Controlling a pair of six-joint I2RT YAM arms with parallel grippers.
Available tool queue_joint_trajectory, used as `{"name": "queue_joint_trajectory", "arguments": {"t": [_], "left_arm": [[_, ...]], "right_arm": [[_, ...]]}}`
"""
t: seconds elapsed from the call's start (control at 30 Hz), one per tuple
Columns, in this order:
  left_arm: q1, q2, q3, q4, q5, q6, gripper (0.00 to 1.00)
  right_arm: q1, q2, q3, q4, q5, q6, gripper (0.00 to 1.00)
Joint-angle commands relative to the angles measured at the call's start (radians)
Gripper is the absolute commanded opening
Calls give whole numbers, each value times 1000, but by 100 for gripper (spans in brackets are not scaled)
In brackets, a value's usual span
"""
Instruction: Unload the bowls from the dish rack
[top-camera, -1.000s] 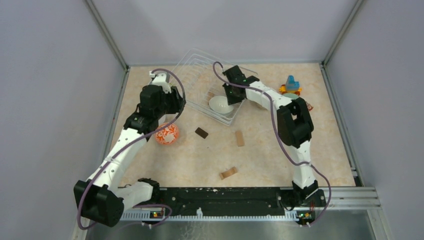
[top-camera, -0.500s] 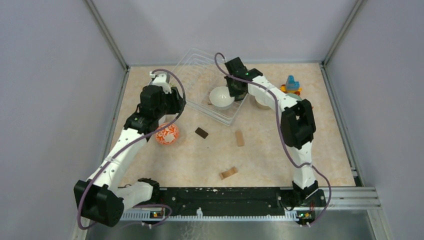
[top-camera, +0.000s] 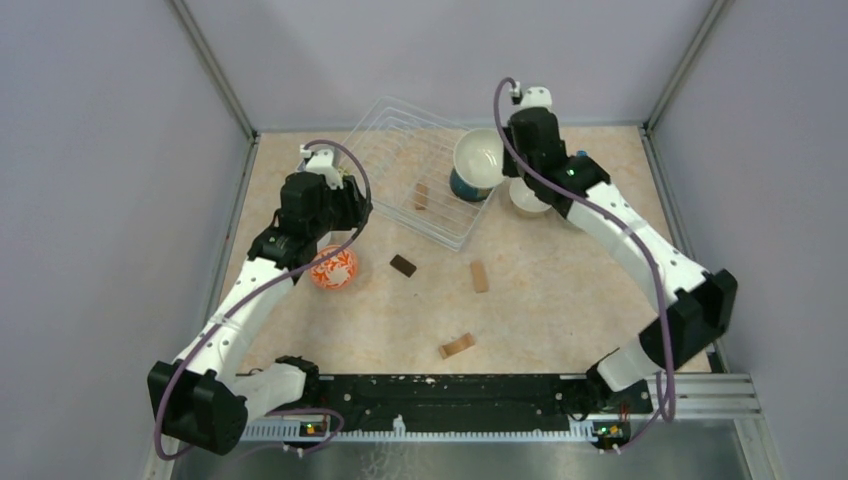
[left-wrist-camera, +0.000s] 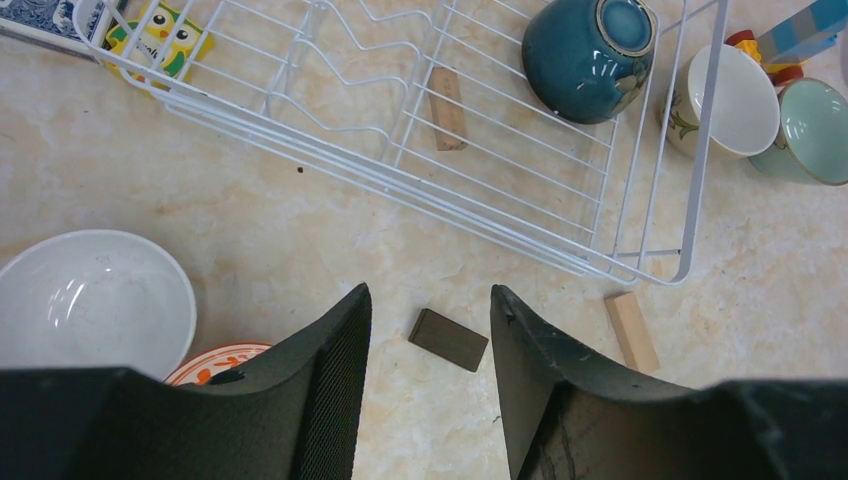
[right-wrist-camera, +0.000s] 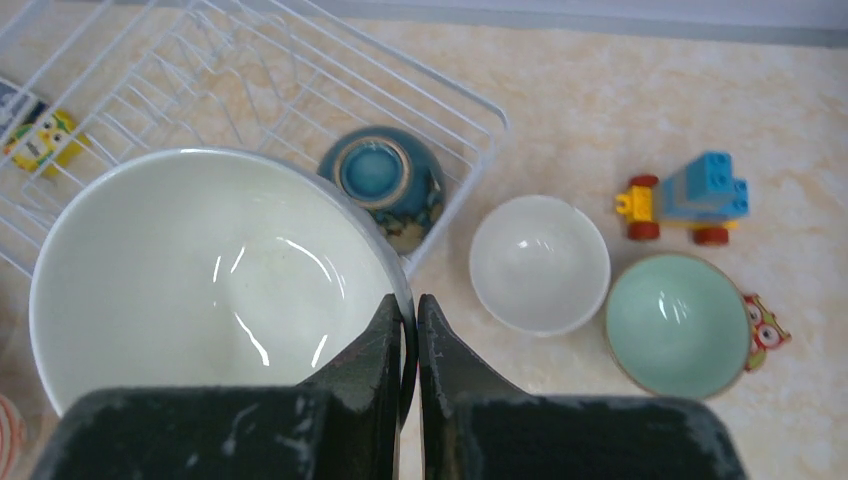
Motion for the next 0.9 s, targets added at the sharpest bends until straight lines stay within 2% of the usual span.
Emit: {"name": "queue_joint_trajectory", "arguments": {"t": [0.0, 0.1, 0.2, 0.37, 0.57, 0.87], "left_arm": [[5, -22, -1, 41, 24, 14, 53], [5, -24, 0, 40, 19, 21, 55], [6, -28, 1, 38, 10, 26, 58], [6, -31, 7, 27, 13, 40, 66], [6, -33, 21, 10, 4, 72, 75], [6, -28, 7, 18, 3, 107, 80]], "right_arm": [[-1, -233, -279, 213, 159, 54, 0], [-3, -398, -491, 290, 284, 158, 0], [-14, -564, -728, 396, 313, 213, 0], [-23, -729, -947, 405, 356, 329, 0], [-72, -706, -1039, 239, 336, 464, 0], [-226, -623, -1048, 245, 189, 489, 0]]}}
